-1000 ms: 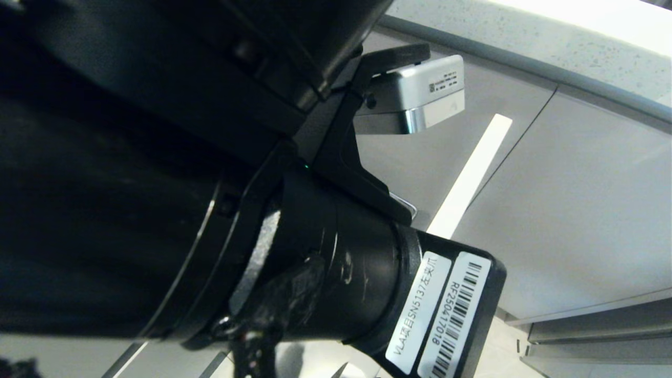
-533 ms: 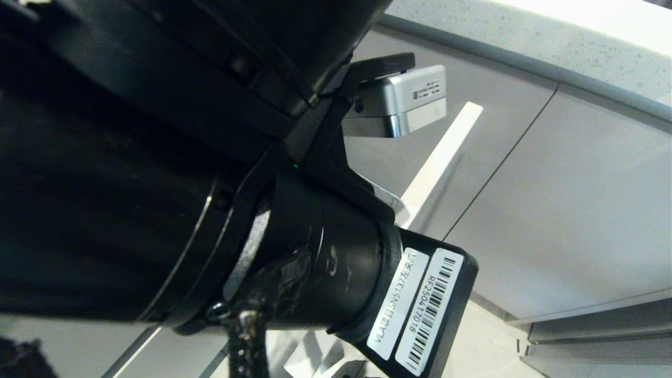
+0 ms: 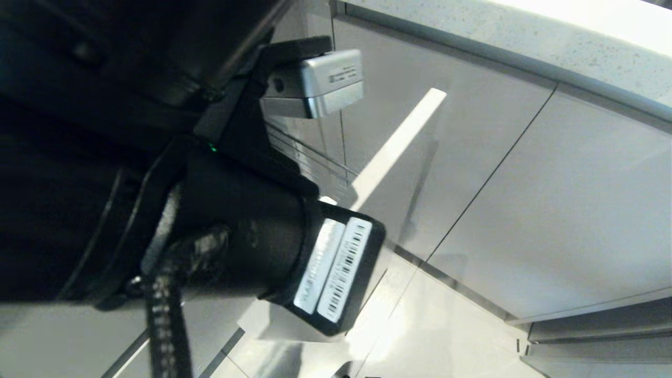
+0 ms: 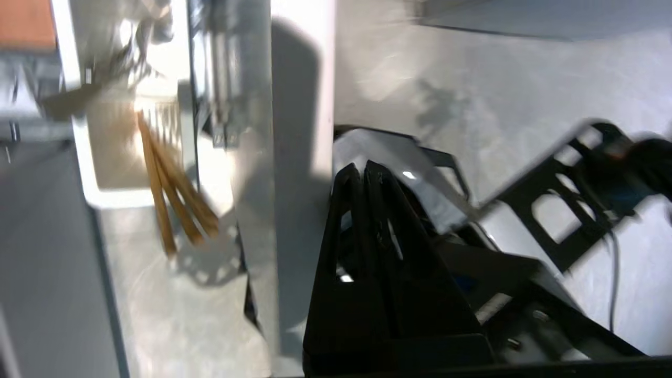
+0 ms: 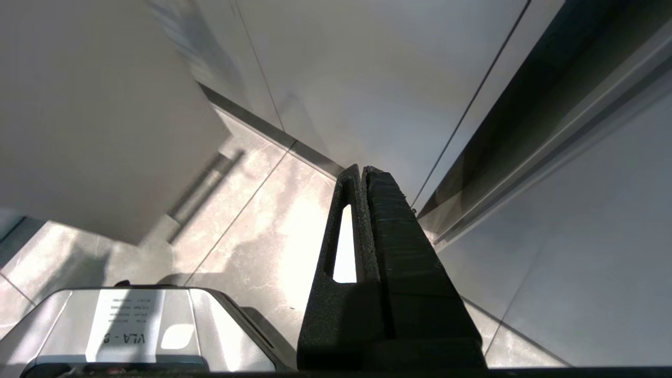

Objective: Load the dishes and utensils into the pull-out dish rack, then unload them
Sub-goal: Close the cupboard

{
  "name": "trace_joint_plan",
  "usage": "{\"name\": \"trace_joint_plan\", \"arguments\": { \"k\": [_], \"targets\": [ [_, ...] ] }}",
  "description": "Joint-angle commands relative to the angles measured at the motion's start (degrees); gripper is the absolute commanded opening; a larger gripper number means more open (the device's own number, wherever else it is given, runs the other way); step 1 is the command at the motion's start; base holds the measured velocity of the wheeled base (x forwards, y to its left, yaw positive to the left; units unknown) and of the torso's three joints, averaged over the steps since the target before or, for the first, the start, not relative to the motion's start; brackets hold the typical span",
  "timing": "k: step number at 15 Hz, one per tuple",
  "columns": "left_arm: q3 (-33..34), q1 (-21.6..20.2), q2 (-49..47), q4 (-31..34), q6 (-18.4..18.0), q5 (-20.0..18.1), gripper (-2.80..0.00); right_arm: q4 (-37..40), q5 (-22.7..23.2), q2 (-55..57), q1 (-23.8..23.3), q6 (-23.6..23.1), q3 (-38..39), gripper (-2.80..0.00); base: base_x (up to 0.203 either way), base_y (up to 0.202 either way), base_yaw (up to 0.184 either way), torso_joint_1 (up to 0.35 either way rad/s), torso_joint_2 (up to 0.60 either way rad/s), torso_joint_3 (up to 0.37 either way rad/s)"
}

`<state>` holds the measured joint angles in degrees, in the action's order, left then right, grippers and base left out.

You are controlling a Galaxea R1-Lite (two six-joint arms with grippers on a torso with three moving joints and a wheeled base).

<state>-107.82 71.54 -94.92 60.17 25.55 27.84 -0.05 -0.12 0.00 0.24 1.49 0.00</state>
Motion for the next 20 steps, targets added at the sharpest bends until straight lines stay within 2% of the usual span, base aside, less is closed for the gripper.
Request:
{"name": "trace_joint_plan", "arguments": {
  "k": [1, 5, 11, 15, 20],
  "targets": [
    [0.0, -1.1, 1.5, 0.5, 1.3, 0.2, -2.8, 0.0, -0.1, 0.0, 0.0, 0.0, 0.1, -2.8, 0.0, 0.0, 0.0, 0.0, 0.0, 0.0],
    [0.1, -3.2, 2.4, 2.3, 1.3, 2.0, -2.8, 0.0, 0.0, 0.0, 0.0, 0.0, 0.1, -2.8, 0.0, 0.0, 0.0, 0.0, 0.0, 0.0],
    [0.0, -6.9, 4.4, 4.5, 1.1, 11.1, -2.8, 0.0, 0.0, 0.0, 0.0, 0.0, 0.1, -2.8, 0.0, 0.0, 0.0, 0.0, 0.0, 0.0],
    [0.1, -14.9, 4.7, 6.6, 0.2, 16.9, -2.8, 0.0, 0.0, 0.0, 0.0, 0.0, 0.1, -2.8, 0.0, 0.0, 0.0, 0.0, 0.0, 0.0],
    [0.1, -24.1, 5.1, 6.6, -1.1, 18.3, -2.8, 0.0, 0.0, 0.0, 0.0, 0.0, 0.1, -2.8, 0.0, 0.0, 0.0, 0.0, 0.0, 0.0]
  ]
}}
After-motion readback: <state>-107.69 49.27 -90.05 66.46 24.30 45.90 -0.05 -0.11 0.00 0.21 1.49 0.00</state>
